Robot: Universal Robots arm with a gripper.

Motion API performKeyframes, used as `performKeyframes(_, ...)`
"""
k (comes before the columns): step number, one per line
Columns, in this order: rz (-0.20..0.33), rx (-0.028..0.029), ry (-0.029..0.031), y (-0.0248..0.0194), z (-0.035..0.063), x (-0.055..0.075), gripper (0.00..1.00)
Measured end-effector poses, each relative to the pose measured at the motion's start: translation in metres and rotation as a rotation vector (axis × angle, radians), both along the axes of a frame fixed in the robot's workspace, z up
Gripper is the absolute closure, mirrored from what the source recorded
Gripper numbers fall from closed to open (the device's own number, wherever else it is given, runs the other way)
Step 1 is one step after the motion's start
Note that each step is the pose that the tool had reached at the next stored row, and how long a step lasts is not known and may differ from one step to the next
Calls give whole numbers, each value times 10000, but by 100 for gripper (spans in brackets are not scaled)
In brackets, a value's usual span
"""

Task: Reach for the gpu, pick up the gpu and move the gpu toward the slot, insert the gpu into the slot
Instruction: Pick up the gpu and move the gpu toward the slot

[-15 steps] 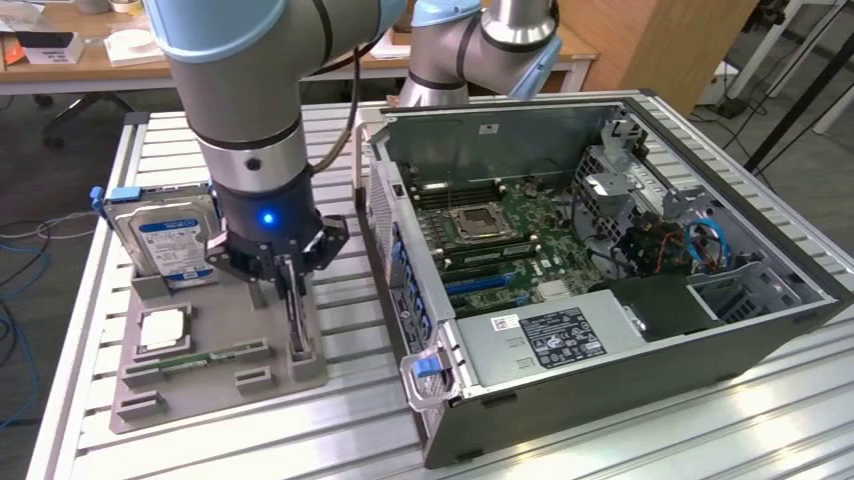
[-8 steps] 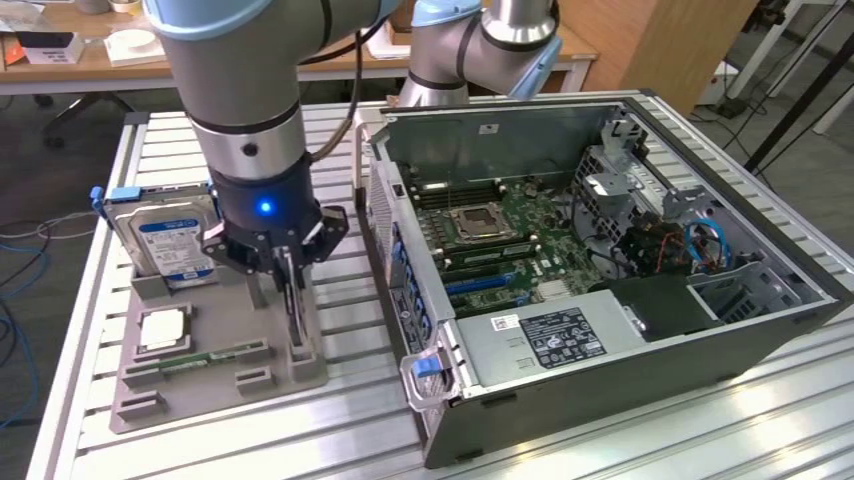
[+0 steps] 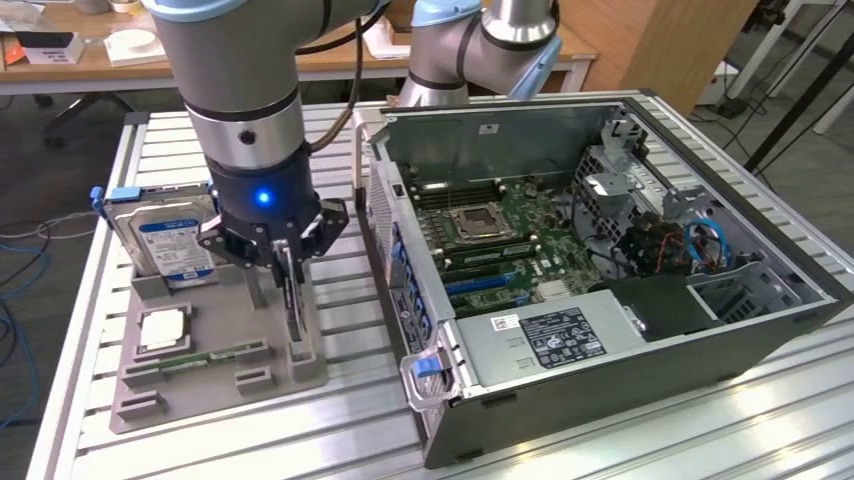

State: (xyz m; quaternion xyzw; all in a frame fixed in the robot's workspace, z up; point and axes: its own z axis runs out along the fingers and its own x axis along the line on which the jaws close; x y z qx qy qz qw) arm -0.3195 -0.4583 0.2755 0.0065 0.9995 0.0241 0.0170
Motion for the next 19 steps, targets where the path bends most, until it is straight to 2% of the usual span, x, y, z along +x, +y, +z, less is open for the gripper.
performKeyframes(19,0,-1,1,0,35,0,74)
